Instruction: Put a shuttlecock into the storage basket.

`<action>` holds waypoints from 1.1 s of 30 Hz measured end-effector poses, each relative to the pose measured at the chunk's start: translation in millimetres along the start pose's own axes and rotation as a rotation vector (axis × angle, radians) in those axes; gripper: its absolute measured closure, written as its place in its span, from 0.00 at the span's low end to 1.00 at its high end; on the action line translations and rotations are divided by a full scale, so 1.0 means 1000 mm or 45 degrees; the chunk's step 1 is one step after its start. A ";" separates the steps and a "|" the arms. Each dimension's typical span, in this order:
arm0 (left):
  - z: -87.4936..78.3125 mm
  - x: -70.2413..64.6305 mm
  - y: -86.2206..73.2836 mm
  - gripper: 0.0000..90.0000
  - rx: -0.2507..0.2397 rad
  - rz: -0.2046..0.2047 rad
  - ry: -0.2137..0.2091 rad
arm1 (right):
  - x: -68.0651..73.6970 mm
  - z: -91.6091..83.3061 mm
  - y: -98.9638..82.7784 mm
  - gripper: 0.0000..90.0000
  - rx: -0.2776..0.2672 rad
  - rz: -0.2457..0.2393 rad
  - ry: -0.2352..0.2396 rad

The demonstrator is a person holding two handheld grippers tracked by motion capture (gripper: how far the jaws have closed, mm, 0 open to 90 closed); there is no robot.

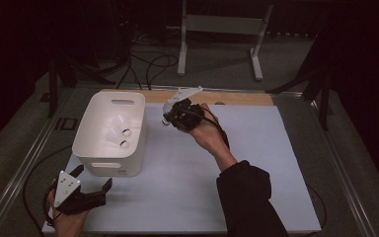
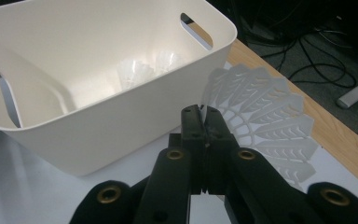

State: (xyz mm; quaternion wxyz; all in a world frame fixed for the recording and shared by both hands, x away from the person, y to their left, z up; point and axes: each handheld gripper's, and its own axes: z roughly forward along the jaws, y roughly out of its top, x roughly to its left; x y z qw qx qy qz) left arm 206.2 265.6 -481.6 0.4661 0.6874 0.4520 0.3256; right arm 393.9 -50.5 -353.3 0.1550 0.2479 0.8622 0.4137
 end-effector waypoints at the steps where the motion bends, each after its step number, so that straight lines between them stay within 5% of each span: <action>1: 0.000 0.000 0.000 0.00 -0.001 -0.003 0.001 | 0.000 0.000 0.000 0.99 -0.003 -0.011 -0.001; 33: -0.001 0.000 0.000 0.00 0.002 0.002 0.001 | 0.003 -0.009 0.019 0.99 -0.048 -0.018 -0.014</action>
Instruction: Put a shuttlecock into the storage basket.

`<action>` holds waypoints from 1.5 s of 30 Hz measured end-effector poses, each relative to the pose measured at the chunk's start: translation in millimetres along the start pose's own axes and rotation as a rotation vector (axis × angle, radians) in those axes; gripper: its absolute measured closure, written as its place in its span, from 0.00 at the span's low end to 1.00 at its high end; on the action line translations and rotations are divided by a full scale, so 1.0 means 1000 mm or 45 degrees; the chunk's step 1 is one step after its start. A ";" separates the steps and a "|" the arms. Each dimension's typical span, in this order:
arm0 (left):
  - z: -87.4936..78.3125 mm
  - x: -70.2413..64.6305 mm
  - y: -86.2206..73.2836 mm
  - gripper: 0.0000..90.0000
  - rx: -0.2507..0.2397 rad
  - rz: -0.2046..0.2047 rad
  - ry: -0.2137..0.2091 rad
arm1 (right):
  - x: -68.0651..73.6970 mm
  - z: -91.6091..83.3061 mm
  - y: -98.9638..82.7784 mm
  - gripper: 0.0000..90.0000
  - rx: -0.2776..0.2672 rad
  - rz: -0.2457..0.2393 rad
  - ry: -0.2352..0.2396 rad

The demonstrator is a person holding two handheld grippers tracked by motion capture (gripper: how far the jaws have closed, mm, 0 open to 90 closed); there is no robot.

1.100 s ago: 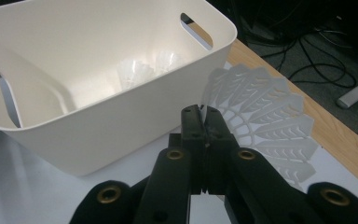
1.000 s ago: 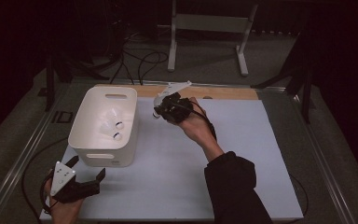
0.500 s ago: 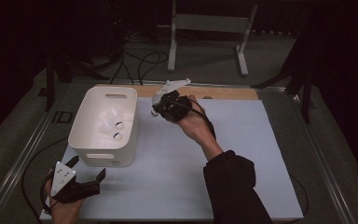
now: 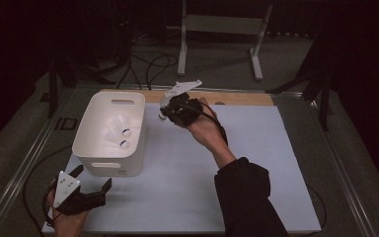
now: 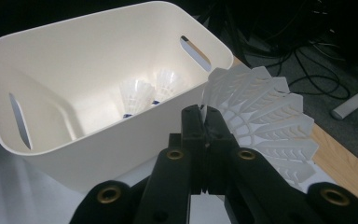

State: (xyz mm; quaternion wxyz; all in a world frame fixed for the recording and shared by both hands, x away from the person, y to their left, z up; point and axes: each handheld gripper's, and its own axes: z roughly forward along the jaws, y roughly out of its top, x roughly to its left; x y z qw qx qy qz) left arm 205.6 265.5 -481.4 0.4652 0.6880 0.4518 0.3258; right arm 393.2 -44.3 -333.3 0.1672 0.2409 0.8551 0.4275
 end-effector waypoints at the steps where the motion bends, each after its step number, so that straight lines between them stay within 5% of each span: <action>1: 0.000 0.000 0.000 0.00 0.000 -0.001 0.000 | 0.000 0.000 0.001 0.99 -0.002 0.004 -0.003; 45: -0.001 0.000 0.000 0.00 0.000 0.000 0.003 | 0.001 -0.003 0.023 0.99 -0.066 0.015 -0.026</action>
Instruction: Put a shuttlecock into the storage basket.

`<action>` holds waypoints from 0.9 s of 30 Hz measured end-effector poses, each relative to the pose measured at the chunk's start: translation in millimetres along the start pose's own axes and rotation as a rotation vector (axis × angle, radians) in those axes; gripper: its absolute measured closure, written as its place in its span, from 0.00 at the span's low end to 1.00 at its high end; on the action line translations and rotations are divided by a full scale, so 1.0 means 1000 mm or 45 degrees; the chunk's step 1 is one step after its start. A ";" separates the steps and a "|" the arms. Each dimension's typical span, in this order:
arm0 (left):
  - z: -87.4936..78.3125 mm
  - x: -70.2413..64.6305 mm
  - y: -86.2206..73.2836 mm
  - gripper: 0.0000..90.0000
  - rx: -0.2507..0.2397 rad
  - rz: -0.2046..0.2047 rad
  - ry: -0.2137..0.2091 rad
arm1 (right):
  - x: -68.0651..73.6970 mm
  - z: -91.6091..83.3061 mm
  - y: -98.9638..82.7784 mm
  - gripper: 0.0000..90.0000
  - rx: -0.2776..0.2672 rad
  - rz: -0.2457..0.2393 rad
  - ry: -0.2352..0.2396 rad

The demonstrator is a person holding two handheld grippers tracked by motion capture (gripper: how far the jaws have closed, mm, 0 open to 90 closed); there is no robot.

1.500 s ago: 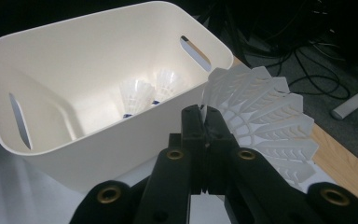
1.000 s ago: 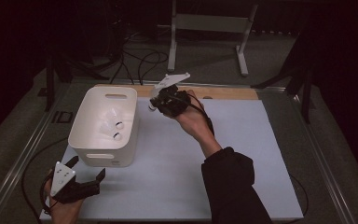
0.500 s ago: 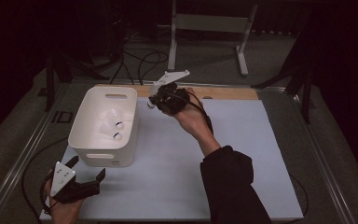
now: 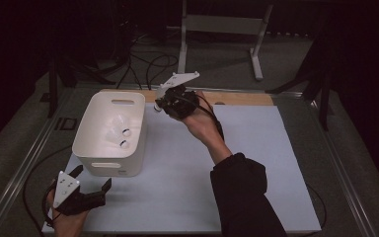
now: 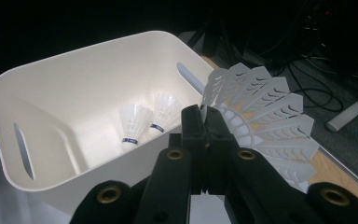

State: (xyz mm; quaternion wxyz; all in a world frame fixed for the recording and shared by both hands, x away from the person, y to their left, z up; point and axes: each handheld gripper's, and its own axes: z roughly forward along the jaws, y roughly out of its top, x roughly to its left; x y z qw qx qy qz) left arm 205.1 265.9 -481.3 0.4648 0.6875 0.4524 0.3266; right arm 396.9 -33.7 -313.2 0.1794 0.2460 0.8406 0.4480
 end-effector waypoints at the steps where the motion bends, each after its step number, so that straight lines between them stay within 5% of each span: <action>1: 0.000 0.000 0.000 0.00 0.001 0.000 0.000 | 0.000 0.000 0.000 0.99 0.000 -0.003 0.003; 27: -0.001 0.000 0.000 0.00 0.000 -0.002 0.003 | -0.001 0.007 0.011 0.99 -0.049 0.024 0.016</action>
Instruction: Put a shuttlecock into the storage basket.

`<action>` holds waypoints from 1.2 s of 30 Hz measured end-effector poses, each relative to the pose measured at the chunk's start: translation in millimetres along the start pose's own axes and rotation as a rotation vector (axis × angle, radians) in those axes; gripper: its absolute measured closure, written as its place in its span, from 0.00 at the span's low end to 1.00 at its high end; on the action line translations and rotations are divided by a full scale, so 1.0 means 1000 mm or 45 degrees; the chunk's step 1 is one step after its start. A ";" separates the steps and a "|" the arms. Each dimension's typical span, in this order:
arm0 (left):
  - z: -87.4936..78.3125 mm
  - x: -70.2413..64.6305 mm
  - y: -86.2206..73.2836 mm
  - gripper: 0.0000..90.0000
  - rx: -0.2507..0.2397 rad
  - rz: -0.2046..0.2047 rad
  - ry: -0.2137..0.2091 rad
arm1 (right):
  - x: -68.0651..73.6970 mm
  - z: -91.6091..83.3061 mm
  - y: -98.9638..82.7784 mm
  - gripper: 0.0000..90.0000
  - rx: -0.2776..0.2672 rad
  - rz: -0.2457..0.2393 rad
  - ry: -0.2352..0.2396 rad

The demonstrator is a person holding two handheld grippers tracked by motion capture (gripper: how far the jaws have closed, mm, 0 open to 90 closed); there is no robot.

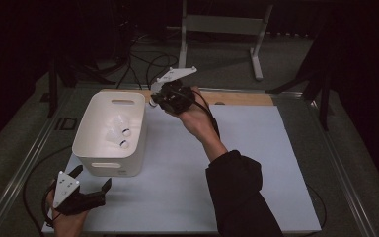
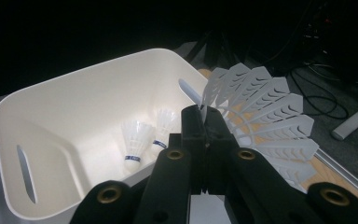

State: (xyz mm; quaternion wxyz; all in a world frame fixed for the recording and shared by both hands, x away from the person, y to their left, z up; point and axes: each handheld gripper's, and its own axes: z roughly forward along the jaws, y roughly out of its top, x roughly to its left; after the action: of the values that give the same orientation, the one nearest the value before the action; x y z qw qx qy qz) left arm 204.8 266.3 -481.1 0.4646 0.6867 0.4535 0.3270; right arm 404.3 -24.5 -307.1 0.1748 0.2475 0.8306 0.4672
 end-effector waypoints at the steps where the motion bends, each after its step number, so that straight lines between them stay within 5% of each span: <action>1: 0.000 0.000 0.000 0.00 0.001 0.002 0.001 | 0.000 0.000 0.000 0.99 0.001 -0.001 -0.002; 36: 0.000 0.000 0.000 0.00 -0.004 -0.006 -0.002 | 0.005 0.018 0.006 0.99 -0.034 0.019 0.040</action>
State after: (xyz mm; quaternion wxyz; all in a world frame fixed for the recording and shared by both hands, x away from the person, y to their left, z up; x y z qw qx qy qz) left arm 204.9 266.6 -481.2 0.4669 0.6851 0.4543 0.3261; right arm 410.5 -6.8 -311.5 0.1614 0.2439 0.8250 0.4835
